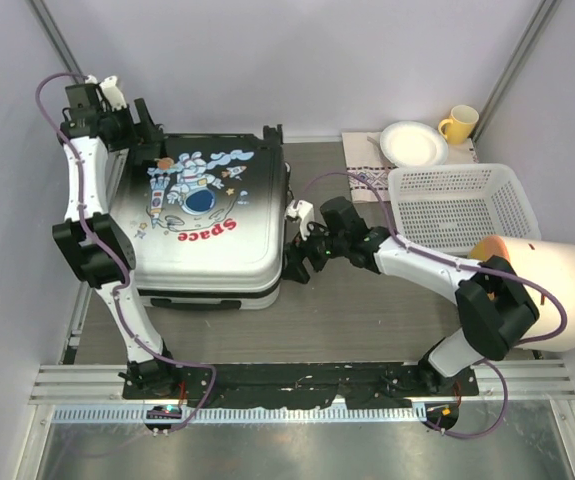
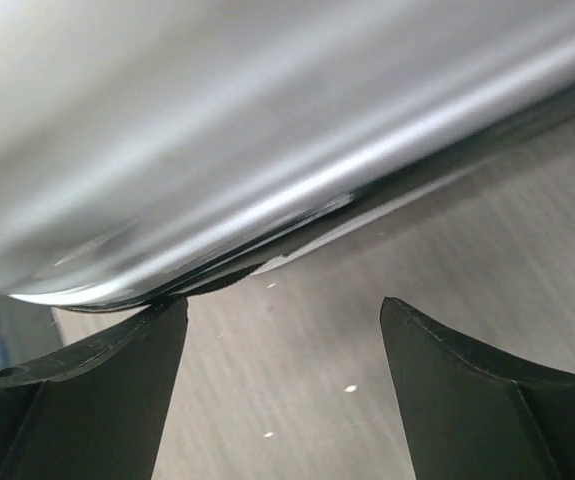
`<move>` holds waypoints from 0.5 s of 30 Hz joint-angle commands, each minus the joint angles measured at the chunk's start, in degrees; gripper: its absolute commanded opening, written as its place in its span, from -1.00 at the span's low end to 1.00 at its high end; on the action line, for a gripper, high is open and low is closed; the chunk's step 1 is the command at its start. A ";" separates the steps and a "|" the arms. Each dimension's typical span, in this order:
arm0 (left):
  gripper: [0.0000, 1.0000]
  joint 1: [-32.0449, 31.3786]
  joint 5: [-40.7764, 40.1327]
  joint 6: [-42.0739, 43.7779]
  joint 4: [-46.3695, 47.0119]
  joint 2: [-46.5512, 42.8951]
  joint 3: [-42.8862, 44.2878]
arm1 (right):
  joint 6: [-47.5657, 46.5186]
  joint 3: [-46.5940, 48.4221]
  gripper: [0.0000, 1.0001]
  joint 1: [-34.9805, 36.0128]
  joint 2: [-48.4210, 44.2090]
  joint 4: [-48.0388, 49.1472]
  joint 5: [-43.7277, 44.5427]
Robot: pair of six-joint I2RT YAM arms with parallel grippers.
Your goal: Open, take out, and arrange the luggage
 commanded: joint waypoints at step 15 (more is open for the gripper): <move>0.72 8.20 10.76 17.14 -30.68 -24.73 -14.38 | -8.46 -0.55 0.54 -14.73 -13.92 -8.77 -6.79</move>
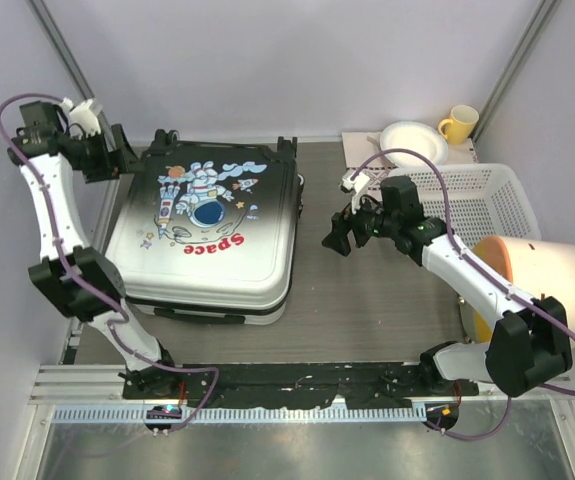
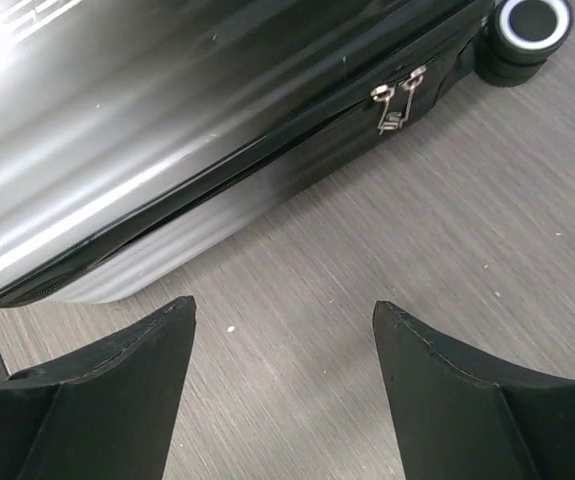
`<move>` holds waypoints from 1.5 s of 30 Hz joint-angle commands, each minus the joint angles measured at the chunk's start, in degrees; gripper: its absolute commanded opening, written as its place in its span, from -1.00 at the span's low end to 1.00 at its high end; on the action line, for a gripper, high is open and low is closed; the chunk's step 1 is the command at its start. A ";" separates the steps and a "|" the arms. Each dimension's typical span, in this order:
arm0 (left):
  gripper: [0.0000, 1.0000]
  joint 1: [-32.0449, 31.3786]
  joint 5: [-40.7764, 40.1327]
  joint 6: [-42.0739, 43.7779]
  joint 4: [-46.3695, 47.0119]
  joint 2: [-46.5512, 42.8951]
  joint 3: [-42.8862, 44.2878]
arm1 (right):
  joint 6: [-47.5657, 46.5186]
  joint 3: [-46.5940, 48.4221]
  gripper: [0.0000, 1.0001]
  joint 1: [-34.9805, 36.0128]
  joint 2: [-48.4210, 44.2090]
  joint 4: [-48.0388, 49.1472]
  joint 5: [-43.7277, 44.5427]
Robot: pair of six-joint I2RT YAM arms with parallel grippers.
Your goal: Open, take out, and arrange the luggage
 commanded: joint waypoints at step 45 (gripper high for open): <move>0.71 2.10 -16.98 -8.00 2.24 -24.11 -17.27 | 22.89 13.09 0.06 29.91 21.87 27.39 22.90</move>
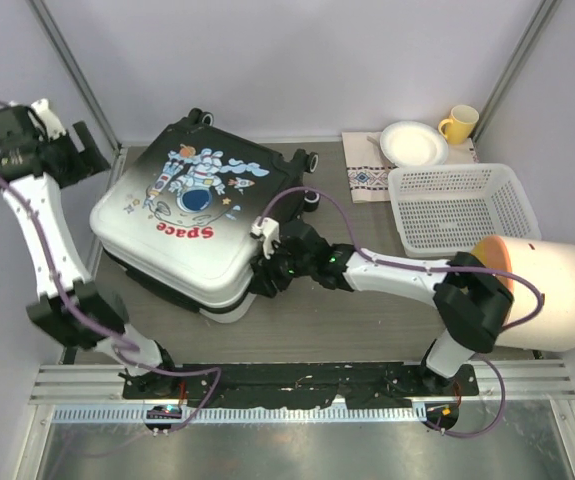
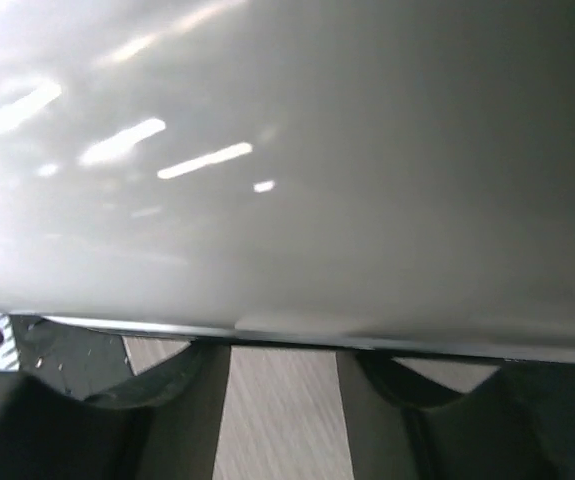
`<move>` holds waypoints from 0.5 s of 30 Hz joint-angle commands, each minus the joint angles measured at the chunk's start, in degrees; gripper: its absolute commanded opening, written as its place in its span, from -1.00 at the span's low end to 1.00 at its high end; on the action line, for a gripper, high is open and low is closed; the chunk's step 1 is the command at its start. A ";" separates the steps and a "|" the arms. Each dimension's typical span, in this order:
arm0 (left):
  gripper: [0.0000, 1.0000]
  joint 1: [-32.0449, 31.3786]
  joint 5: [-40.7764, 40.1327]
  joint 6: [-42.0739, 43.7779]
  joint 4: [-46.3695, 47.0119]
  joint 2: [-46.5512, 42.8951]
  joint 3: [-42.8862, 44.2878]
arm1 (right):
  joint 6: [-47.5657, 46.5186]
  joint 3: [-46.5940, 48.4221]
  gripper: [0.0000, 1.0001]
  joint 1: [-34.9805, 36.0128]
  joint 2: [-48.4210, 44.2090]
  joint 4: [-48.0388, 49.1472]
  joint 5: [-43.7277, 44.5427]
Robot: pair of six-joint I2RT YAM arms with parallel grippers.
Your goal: Open, take out, and arrange the luggage
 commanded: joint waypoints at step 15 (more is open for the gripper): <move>0.67 9.05 8.05 -16.66 12.54 -32.72 -41.17 | -6.96 2.03 0.17 -25.35 -10.04 3.46 0.03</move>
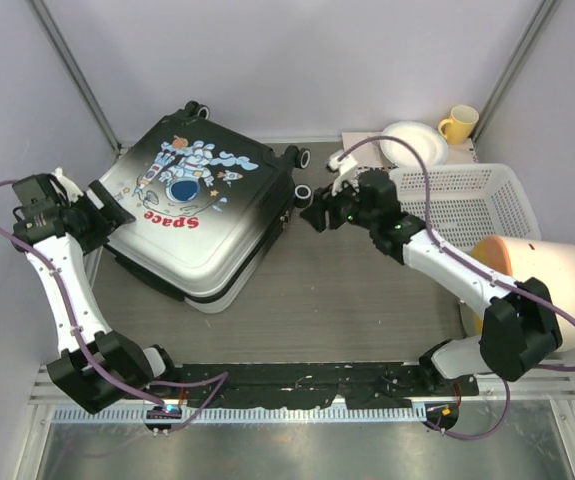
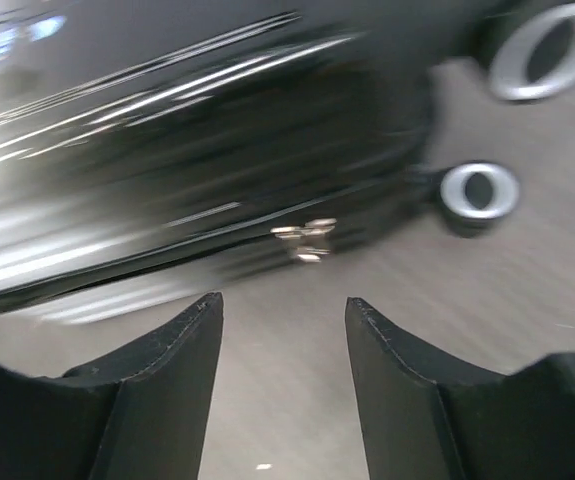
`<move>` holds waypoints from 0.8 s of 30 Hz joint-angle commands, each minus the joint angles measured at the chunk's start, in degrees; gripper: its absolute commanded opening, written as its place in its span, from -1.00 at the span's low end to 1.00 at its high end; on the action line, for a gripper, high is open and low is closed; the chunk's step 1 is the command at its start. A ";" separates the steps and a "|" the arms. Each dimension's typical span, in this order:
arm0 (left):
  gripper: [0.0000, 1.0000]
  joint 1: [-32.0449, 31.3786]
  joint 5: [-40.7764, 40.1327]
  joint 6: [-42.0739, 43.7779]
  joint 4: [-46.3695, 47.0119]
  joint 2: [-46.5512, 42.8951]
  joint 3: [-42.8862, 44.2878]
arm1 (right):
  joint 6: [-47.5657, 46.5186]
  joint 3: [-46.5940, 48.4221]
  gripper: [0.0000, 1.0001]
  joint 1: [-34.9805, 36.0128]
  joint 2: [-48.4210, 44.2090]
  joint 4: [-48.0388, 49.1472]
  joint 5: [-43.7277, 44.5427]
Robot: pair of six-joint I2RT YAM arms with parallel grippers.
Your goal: Open, take out, and arrange the luggage
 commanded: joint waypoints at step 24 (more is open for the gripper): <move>0.66 4.60 3.10 -13.13 12.45 -6.78 -16.28 | 6.68 68.31 0.34 -14.64 54.13 2.23 -0.79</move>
